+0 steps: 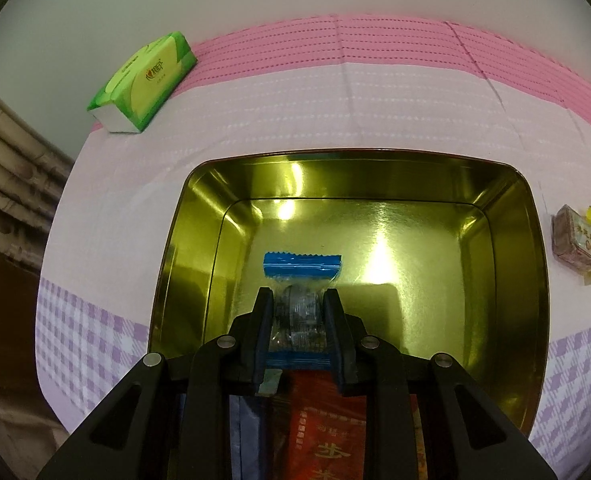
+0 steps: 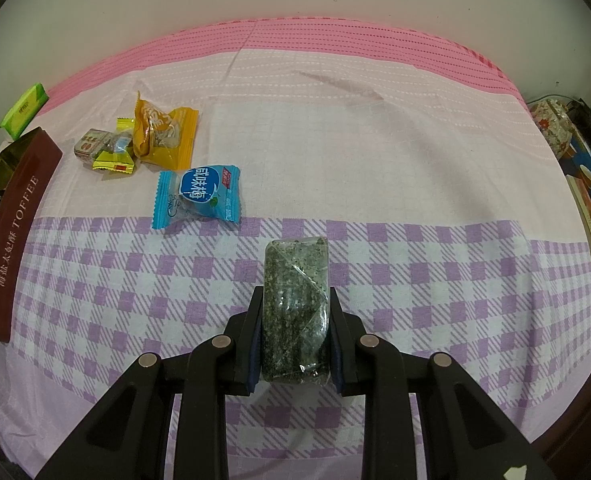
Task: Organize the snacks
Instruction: 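Carry the blue-ended candy into the gold tin and open the left tool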
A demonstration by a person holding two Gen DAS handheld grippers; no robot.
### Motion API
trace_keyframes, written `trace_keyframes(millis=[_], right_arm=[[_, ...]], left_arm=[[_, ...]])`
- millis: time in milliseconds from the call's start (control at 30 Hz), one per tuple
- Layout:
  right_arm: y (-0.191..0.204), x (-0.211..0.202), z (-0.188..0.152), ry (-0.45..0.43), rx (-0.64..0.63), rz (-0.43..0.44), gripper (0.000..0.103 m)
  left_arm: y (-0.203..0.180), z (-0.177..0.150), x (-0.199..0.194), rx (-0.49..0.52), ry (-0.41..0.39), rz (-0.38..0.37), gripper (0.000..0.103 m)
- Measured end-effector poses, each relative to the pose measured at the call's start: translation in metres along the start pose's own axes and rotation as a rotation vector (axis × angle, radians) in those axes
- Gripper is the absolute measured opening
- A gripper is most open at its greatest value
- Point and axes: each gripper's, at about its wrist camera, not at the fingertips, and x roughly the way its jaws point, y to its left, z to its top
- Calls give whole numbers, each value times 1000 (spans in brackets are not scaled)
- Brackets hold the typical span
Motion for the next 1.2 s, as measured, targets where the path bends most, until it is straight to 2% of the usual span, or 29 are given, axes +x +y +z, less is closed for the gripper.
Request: trace_keyframes(millis=[367, 533, 667, 767, 1000, 1200], right_arm=[[1, 0, 0, 1, -5, -3, 25], [0, 0, 0, 2, -6, -4, 25], [0, 0, 0, 2, -7, -5, 25], [1, 0, 0, 3, -8, -5, 25], [2, 0, 0, 5, -7, -7, 25], [1, 0, 0, 7, -14, -15, 25]], left_arm=[[2, 2, -6, 4, 0, -23, 29], [2, 2, -14, 10, -11, -36, 38], [2, 3, -20, 15, -17, -44, 41], [2, 2, -25, 18, -22, -50, 51], [4, -3, -41, 21, -57, -66, 52], [13, -12, -56, -16, -76, -114, 58]])
